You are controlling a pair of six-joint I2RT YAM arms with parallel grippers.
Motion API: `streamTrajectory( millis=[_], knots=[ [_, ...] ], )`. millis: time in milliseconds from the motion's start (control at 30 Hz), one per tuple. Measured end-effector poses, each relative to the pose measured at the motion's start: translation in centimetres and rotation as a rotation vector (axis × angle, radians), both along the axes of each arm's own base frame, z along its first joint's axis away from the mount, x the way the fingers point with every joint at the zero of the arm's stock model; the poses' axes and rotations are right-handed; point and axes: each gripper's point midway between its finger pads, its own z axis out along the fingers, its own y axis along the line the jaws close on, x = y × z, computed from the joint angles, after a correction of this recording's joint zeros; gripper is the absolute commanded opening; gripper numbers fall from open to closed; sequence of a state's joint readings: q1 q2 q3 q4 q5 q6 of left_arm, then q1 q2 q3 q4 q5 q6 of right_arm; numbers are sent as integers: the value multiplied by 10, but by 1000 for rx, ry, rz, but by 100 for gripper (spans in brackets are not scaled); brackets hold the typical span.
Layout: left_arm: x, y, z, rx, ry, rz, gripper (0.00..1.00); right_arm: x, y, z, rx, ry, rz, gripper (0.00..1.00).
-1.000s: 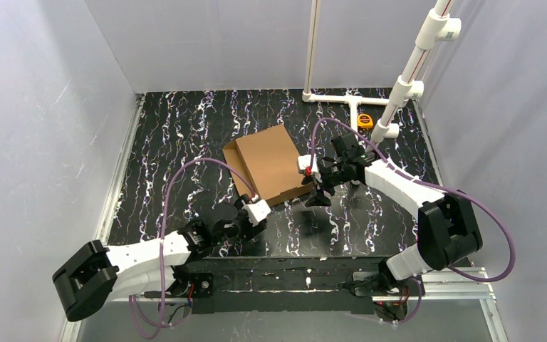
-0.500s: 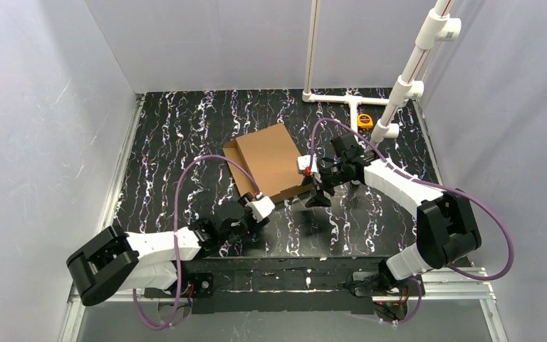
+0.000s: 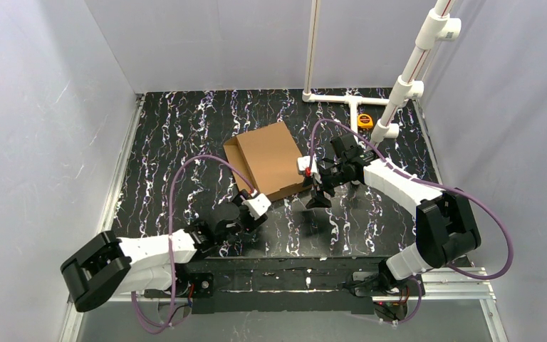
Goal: Fold the paper box
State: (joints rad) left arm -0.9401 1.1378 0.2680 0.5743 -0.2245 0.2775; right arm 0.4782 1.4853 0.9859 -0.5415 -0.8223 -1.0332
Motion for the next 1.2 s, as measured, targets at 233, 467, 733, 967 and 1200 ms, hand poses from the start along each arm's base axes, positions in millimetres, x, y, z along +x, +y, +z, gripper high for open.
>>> streamTrajectory(
  millis=[233,467,733,967,1200],
  knots=[
    [-4,2,11,-48,-26,-10,63,-2,-1,-3,-7,10,4,80],
    [-7,7,-14,1,42,17,67,-2,-1,-3,-7,9,6,79],
    [0,15,73,-447,49,232,38,-2,-1,-3,-5,17,3,79],
    [15,34,71,-699,312,472,0,-3,-1,-3,-7,27,-6,78],
    [19,21,38,-716,580,621,0,-1,-3,-4,-16,38,-25,78]
  ],
)
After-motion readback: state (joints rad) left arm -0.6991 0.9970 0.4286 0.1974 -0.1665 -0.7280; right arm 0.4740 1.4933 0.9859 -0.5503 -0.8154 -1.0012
